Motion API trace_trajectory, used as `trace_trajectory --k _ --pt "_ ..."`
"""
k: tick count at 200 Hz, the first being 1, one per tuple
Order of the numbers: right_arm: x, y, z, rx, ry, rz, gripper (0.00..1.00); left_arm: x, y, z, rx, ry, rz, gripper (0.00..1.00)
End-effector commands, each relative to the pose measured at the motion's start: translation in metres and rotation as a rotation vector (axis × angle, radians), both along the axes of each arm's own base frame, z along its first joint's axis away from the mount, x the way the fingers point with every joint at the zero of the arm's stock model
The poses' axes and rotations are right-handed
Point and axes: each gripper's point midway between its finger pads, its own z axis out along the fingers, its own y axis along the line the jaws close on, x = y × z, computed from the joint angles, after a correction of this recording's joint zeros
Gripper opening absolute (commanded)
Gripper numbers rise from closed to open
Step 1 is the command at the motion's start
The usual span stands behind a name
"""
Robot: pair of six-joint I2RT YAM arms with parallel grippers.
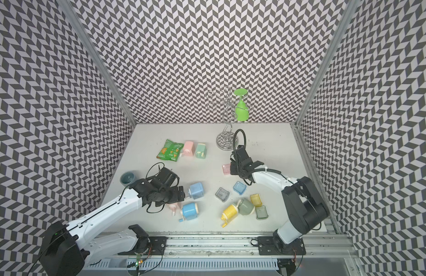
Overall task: Put the tray back into the pencil sharpener
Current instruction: Pick up the pencil sharpener from the center of the board.
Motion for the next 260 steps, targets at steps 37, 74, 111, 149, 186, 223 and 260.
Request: trace_trajectory --k 37,74,111,149,186,223,260 --pt "0.003 0.0 0.015 0.055 -0.063 -0.032 0.35 -0.009 0.009 -0.01 0.068 0.032 0.008 0.83" --pt "0.002 -0.001 0.017 0.059 -0.067 -0.035 0.35 -0.006 0.007 -0.009 0.081 0.015 -0.004 0.74" --pt "0.002 -0.002 0.018 0.06 -0.067 -0.039 0.35 -0.003 0.008 -0.008 0.084 -0.004 -0.002 0.61" --pt "0.002 -0.001 0.02 0.067 -0.068 -0.037 0.34 -0.002 0.007 -0.004 0.079 -0.019 -0.003 0.45" --pt "0.002 0.0 0.026 0.073 -0.078 -0.035 0.34 0.013 0.004 0.029 0.056 -0.129 -0.015 0.35" --pt "0.0 0.001 0.027 0.085 -0.076 -0.034 0.34 0.043 0.0 0.077 0.065 -0.284 -0.096 0.35" --pt "-0.003 -0.001 0.027 0.093 -0.069 -0.041 0.34 0.07 -0.017 0.115 -0.019 -0.391 -0.214 0.34"
